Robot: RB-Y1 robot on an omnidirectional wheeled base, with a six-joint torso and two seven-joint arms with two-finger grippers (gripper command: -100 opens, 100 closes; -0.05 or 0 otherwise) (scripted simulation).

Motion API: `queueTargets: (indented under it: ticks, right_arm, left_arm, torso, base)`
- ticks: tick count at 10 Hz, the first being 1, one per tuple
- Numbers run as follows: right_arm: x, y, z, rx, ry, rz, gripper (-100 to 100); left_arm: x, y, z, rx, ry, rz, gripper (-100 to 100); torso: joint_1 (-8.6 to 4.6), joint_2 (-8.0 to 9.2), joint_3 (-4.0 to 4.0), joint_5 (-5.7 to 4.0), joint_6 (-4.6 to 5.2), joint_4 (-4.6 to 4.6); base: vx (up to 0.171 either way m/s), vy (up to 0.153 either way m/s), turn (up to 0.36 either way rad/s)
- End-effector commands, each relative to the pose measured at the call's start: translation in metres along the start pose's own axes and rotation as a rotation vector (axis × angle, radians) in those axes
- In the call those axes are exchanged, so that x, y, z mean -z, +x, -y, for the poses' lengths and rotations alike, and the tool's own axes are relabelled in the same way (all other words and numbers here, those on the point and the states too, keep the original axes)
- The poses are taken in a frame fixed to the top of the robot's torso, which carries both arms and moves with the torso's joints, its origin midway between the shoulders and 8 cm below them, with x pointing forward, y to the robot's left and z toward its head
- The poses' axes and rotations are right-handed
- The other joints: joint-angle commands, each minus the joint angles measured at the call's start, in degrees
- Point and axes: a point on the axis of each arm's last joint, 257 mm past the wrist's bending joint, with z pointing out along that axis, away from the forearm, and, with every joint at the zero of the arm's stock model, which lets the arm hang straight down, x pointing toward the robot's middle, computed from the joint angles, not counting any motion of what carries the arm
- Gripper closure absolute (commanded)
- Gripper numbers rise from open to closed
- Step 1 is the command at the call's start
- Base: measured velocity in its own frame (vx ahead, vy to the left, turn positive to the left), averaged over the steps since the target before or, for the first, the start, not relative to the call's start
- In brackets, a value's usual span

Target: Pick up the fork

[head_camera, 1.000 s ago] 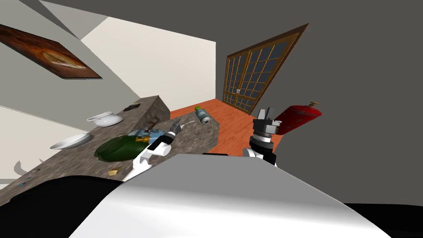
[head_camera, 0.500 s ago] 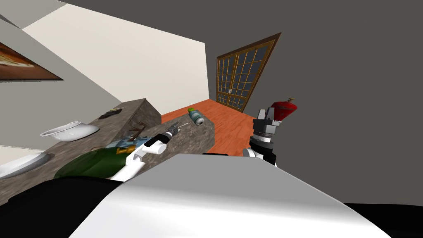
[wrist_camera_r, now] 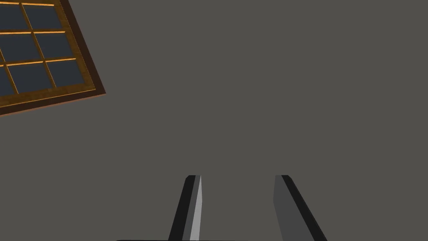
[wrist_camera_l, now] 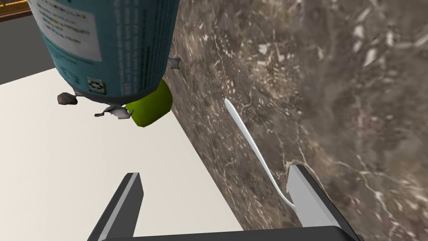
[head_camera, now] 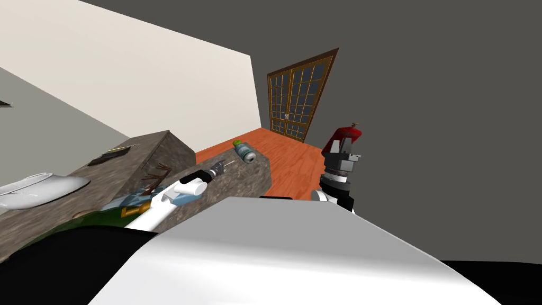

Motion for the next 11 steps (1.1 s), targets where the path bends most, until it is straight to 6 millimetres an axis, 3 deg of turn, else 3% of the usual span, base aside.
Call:
queueTargets:
  ticks: [1, 4, 5, 6, 7, 8, 9, 10, 11]
  right_arm:
    - [0.000, 0.000, 0.000, 0.000, 0.000, 0.000, 0]
    - [0.000, 0.000, 0.000, 0.000, 0.000, 0.000, 0]
    - [0.000, 0.000, 0.000, 0.000, 0.000, 0.000, 0]
    - [0.000, 0.000, 0.000, 0.000, 0.000, 0.000, 0]
    - [0.000, 0.000, 0.000, 0.000, 0.000, 0.000, 0]
    - [0.000, 0.000, 0.000, 0.000, 0.000, 0.000, 0]
    - [0.000, 0.000, 0.000, 0.000, 0.000, 0.000, 0]
    - [0.000, 0.000, 0.000, 0.000, 0.000, 0.000, 0]
    - [0.000, 0.000, 0.000, 0.000, 0.000, 0.000, 0]
  left_arm:
    - [-0.001, -0.021, -0.018, 0.024, -0.082, 0.021, -100]
    - [0.003, -0.044, -0.038, 0.050, -0.186, 0.043, -100]
    - [0.006, -0.063, -0.050, 0.076, -0.241, 0.071, -100]
    - [0.008, -0.064, -0.054, 0.085, -0.263, 0.067, -100]
    - [0.013, -0.083, -0.064, 0.111, -0.317, 0.097, -100]
    - [0.015, -0.082, -0.069, 0.127, -0.338, 0.094, -100]
    - [0.021, -0.101, -0.077, 0.149, -0.387, 0.126, -100]
    - [0.023, -0.099, -0.083, 0.175, -0.409, 0.122, -100]
    - [0.030, -0.118, -0.091, 0.213, -0.453, 0.157, -100]
  torso:
    - [0.00, 0.00, 0.00, 0.00, 0.00, 0.00]
    - [0.03, -0.01, -0.01, 0.00, 0.03, 0.00]
    - [0.04, 0.00, 0.00, 0.01, 0.00, 0.00]
    - [0.06, 0.00, 0.00, 0.01, 0.03, 0.00]
    - [0.08, 0.02, 0.01, 0.02, -0.03, 0.00]
    - [0.07, 0.01, 0.01, 0.02, 0.03, 0.00]
    - [0.08, 0.03, 0.02, 0.02, -0.03, 0.01]
    - [0.11, 0.03, 0.02, 0.03, 0.00, 0.01]
    - [0.11, 0.03, 0.02, 0.03, -0.03, 0.01]
  base:
    - [0.010, -0.009, -0.276]
    - [0.009, 0.001, -0.180]
    - [0.007, 0.010, -0.263]
    - [0.004, 0.015, -0.125]
    - [0.003, 0.012, -0.228]
    - [0.002, 0.018, -0.131]
    - [0.000, 0.022, -0.184]
    - [0.000, 0.024, -0.120]
    - [0.003, 0.026, -0.242]
